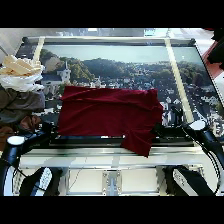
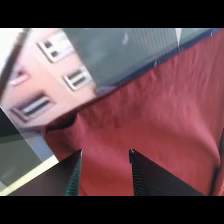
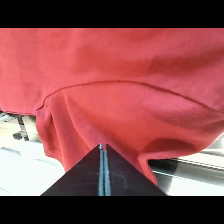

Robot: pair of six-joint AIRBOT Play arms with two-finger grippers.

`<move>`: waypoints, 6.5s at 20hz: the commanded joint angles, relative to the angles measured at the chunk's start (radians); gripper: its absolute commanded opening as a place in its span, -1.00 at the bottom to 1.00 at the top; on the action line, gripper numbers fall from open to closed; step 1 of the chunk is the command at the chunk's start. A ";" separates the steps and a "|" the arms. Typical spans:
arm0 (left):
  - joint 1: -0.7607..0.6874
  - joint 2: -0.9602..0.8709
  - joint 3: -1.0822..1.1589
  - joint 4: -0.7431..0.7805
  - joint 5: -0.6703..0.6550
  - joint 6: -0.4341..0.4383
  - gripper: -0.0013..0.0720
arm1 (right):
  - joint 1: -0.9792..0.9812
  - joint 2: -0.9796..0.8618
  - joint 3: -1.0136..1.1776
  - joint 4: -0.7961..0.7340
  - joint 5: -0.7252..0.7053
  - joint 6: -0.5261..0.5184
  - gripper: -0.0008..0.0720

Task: Fold the shirts.

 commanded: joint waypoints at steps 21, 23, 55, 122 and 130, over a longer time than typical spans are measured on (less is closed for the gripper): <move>0.001 -0.020 0.026 0.128 -0.005 0.065 0.04 | 0.001 0.001 0.000 0.053 0.018 0.003 -0.91; 0.000 -0.045 0.026 0.127 -0.016 0.065 0.04 | 0.001 0.001 0.000 0.053 0.018 0.003 -0.91; 0.000 -0.102 0.026 -0.059 0.014 0.276 -0.93 | 0.001 0.109 -0.217 -0.018 -0.045 0.239 0.15; -0.563 -0.639 1.168 0.571 0.126 -0.088 0.98 | -0.143 -0.395 0.640 0.016 -0.396 -0.177 0.11; -0.845 -0.619 1.168 0.319 0.440 0.564 0.98 | -0.261 -0.587 0.640 0.115 -0.159 -0.250 0.79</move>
